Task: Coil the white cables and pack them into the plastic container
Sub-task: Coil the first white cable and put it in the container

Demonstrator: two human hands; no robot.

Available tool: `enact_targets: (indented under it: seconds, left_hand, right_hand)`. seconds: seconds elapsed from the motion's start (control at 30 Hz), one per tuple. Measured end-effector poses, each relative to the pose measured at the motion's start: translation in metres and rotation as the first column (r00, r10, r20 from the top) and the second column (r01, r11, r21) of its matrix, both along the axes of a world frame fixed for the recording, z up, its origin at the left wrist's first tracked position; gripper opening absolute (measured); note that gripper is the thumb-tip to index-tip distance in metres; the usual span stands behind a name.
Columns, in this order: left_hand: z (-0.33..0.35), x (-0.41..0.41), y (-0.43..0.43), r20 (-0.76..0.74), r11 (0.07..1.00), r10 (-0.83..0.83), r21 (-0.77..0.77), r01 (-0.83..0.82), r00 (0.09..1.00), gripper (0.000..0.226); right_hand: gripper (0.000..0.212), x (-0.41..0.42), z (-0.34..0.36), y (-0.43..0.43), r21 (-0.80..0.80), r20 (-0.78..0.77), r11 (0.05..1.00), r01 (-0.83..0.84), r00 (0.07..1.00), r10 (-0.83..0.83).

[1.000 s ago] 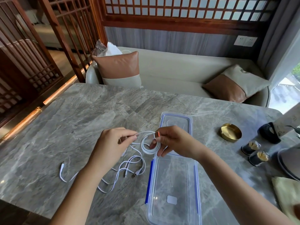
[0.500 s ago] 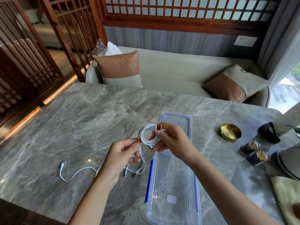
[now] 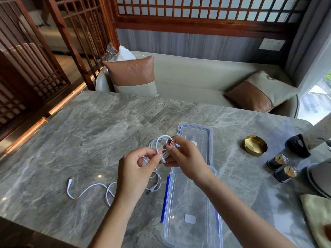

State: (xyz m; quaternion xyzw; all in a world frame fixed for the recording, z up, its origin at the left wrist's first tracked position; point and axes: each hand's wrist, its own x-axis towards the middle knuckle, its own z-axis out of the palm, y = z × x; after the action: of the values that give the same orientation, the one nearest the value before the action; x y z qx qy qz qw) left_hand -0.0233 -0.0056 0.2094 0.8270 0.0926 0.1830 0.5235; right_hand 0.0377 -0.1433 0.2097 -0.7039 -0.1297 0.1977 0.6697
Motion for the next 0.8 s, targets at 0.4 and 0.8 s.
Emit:
enact_targets:
  seconds: [0.4, 0.8]
  left_hand:
    - [-0.003, 0.005, -0.002, 0.25, 0.986, 0.1, 0.104, -0.13, 0.963, 0.007]
    - [-0.013, 0.012, 0.002, 0.183, 0.982, 0.056, -0.186, -0.022, 0.982, 0.008]
  right_hand:
    - [0.017, -0.006, 0.002, -0.004, 0.081, -0.099, 0.994, -0.074, 0.992, 0.082]
    - [0.021, -0.007, 0.0, -0.007, 0.12, -0.168, 0.988, -0.101, 0.979, 0.12]
